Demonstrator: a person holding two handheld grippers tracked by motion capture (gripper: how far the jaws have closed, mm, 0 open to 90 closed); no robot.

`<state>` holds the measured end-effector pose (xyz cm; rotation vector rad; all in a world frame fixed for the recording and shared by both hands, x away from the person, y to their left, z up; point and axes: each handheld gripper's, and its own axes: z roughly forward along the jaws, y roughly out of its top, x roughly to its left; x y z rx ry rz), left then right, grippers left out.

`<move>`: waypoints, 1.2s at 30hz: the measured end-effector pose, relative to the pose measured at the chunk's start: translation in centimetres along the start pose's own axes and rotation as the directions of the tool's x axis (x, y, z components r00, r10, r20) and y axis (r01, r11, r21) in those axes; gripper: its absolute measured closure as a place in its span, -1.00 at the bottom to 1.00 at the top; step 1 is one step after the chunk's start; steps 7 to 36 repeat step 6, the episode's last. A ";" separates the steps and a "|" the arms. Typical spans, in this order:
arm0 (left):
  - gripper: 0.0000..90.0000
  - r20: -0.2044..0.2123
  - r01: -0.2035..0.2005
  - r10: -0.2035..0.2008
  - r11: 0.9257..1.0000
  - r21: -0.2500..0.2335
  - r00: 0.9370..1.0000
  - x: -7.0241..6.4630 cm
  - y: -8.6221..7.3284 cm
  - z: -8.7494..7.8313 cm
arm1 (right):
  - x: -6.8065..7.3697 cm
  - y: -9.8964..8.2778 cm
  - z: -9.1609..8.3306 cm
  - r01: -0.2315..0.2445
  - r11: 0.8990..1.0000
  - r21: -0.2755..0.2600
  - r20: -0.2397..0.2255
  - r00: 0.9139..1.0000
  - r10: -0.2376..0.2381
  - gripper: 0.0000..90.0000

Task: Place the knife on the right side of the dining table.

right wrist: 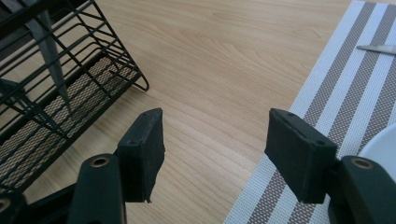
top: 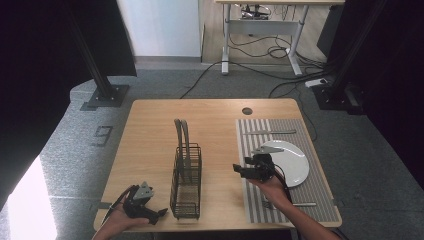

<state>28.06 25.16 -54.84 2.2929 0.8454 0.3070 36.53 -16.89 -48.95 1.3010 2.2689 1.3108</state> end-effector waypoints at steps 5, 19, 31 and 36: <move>-1.00 0.001 -0.002 0.002 1.000 0.000 1.000 0.0 0.0 0.0 | -0.3 -0.2 0.0 -0.009 1.000 -0.006 0.016 1.000 0.010 -0.26; -1.00 0.001 -0.002 0.002 1.000 0.000 1.000 0.0 0.0 0.0 | -0.2 -0.3 0.1 -0.010 1.000 -0.008 0.015 1.000 0.010 -0.27; -1.00 0.001 -0.002 0.002 1.000 0.000 1.000 0.0 0.0 0.0 | -0.2 -0.3 0.1 -0.010 1.000 -0.008 0.015 1.000 0.010 -0.27; -1.00 0.001 -0.002 0.002 1.000 0.000 1.000 0.0 0.0 0.0 | -0.2 -0.3 0.1 -0.010 1.000 -0.008 0.015 1.000 0.010 -0.27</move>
